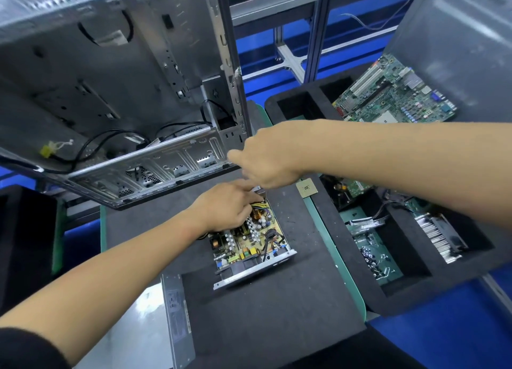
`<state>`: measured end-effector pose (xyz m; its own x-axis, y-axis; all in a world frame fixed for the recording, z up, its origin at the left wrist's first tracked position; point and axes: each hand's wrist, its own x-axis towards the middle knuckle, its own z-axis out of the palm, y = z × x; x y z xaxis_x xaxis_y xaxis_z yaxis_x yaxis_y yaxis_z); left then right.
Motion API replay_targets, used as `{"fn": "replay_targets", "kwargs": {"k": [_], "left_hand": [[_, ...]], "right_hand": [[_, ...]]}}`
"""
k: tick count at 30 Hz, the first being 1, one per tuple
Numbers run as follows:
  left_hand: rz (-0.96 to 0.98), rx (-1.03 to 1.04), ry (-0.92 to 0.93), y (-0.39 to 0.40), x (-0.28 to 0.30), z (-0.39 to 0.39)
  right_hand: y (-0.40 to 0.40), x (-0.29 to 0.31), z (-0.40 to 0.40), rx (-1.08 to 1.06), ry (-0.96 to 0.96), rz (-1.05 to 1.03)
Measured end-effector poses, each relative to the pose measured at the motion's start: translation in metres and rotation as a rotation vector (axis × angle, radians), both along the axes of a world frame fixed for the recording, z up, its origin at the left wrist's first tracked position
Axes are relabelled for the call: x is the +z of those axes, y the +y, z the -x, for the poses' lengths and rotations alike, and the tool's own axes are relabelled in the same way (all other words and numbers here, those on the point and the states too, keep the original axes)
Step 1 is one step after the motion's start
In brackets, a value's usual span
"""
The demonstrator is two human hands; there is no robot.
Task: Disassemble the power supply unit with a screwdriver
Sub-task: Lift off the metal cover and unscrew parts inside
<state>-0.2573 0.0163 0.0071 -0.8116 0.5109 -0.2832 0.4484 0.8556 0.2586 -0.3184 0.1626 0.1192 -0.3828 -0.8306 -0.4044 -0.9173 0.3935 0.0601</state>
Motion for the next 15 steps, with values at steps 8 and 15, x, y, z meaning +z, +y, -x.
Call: {"fn": "replay_targets", "kwargs": {"k": [8,15], "left_hand": [[0.019,-0.014,0.023,-0.002,-0.008,0.001],[0.034,-0.007,0.013,-0.002,-0.009,0.001]], "right_hand": [[0.006,-0.001,0.007,-0.042,-0.195,0.131],[0.007,0.003,0.01,0.06,-0.287,0.071]]}}
